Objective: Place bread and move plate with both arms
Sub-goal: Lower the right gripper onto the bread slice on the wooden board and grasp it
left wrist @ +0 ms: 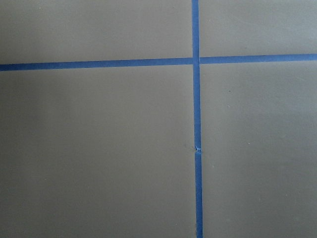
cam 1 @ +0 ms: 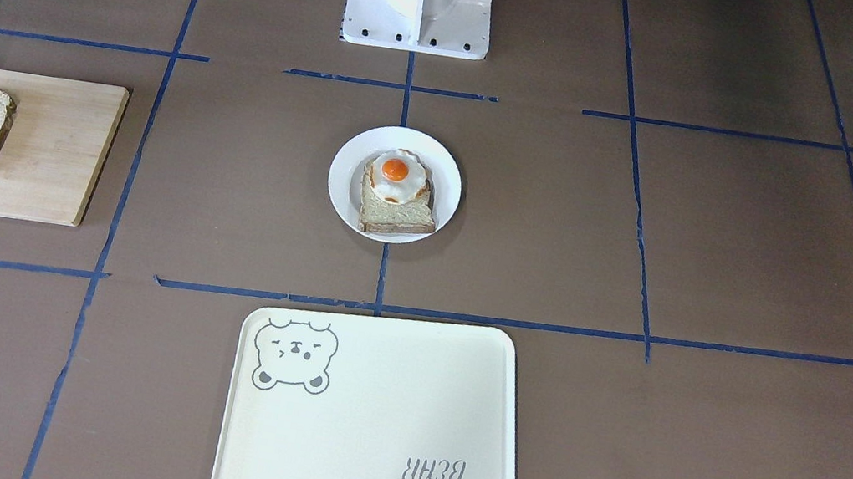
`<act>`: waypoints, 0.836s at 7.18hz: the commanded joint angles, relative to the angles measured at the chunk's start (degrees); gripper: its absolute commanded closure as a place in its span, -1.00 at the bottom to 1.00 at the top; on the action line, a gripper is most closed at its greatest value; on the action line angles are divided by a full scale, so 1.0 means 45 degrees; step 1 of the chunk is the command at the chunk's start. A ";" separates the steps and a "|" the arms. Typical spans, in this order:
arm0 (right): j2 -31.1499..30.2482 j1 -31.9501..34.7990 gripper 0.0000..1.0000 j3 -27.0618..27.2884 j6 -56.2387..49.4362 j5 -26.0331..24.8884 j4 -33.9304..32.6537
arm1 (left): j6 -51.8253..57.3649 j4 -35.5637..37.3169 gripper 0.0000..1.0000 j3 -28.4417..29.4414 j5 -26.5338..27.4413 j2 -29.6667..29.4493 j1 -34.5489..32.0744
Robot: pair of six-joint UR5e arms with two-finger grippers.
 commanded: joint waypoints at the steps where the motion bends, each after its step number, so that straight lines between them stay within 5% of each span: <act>1: 0.0115 -0.0844 -0.87 -0.0217 0.0955 -0.0366 0.0719 | 0.0000 -0.0020 -1.00 0.0014 0.0015 0.0001 0.0008; 6: 0.0546 -0.1392 -0.72 -0.0586 0.1015 -0.0366 0.0700 | 0.0019 -0.0020 -1.00 0.0014 0.0015 -0.0018 0.0008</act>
